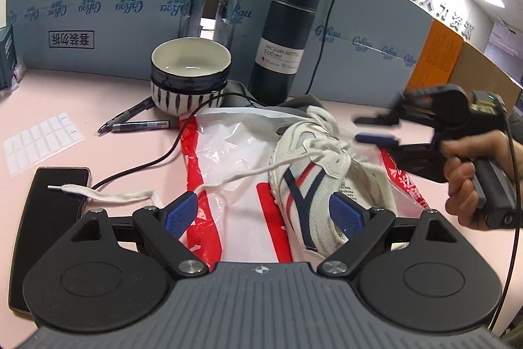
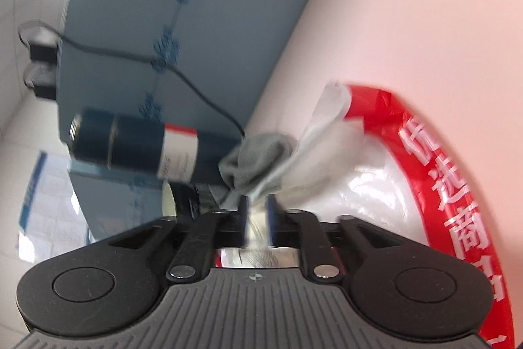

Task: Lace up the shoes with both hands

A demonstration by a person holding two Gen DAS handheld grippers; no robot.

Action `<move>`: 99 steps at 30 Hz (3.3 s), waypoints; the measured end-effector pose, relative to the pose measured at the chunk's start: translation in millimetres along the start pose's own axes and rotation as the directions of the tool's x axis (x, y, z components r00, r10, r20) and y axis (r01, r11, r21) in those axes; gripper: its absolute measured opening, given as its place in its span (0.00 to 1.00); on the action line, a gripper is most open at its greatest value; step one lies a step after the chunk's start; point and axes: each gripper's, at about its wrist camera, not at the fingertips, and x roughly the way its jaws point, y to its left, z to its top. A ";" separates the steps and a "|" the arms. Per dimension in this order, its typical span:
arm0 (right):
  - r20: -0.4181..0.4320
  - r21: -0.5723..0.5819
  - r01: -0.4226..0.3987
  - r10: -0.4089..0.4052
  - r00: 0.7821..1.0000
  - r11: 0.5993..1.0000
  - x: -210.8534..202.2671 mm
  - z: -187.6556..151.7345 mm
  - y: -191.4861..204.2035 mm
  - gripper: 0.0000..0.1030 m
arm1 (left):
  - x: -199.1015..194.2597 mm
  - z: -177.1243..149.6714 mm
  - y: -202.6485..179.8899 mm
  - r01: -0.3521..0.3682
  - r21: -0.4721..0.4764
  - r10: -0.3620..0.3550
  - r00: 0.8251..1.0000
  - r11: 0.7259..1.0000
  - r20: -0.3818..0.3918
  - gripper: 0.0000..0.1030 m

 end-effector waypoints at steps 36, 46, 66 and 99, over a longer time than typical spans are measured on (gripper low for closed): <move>0.074 -0.623 -0.042 0.113 0.991 0.781 -154.4 65.8 139.5 0.04 | 6.1 2.6 -20.3 0.030 0.028 -0.030 1.000 0.999 0.006 0.84; -0.118 -0.967 -0.066 -0.205 0.972 0.246 -62.3 -15.8 167.8 0.04 | 14.0 5.2 -28.9 0.014 -0.017 -0.013 0.999 1.000 0.043 0.84; -0.325 -0.945 -0.314 -0.182 0.928 0.091 41.3 -41.8 109.3 0.31 | 21.0 4.4 -32.7 -0.057 -0.045 0.060 0.997 0.997 0.052 0.84; -0.435 -0.672 -0.421 0.135 0.890 0.609 -21.4 -37.5 47.6 0.04 | 30.7 21.4 -44.9 0.074 0.149 -0.074 0.997 0.986 -0.006 0.11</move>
